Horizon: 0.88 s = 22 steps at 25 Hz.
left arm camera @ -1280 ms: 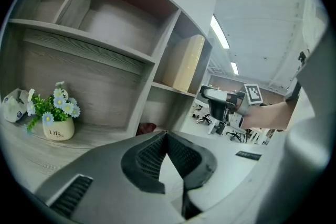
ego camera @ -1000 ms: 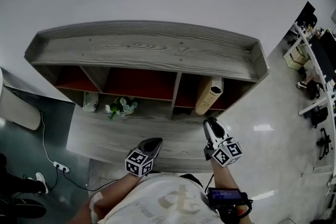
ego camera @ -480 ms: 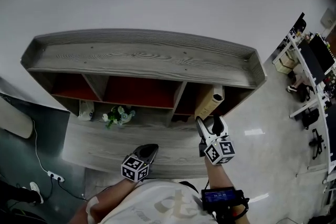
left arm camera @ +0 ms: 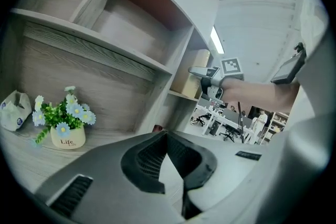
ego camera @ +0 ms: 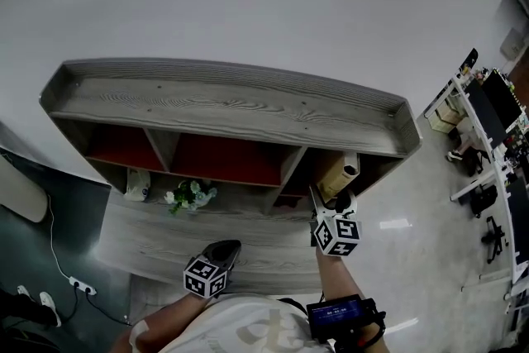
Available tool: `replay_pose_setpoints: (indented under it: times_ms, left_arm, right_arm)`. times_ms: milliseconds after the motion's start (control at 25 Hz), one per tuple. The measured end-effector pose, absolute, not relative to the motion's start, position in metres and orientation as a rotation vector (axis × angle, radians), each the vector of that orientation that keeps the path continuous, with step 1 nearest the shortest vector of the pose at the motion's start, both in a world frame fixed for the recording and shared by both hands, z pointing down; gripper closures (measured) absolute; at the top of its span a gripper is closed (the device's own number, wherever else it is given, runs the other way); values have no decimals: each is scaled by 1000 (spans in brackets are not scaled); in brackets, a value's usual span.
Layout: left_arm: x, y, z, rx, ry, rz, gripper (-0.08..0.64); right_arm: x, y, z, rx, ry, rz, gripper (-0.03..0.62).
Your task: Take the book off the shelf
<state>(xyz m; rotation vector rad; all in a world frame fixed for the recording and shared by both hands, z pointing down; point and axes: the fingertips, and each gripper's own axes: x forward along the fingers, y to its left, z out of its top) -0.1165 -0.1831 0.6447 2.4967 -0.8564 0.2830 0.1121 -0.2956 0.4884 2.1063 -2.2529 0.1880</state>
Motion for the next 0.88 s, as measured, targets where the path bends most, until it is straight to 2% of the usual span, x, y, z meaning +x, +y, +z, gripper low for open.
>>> replay_pose_setpoints:
  times_ms: [240, 480, 880]
  left_arm:
    - [-130, -185, 646, 2483, -871, 287, 558]
    - [-137, -185, 646, 2469, -877, 280, 558]
    - [-133, -192, 656, 2455, -901, 268, 558]
  right_arm:
    - [118, -310, 493, 2149, -2149, 207, 248]
    - [130, -317, 497, 2165, -2044, 191, 321]
    - [146, -333, 503, 2152, -2033, 179, 356]
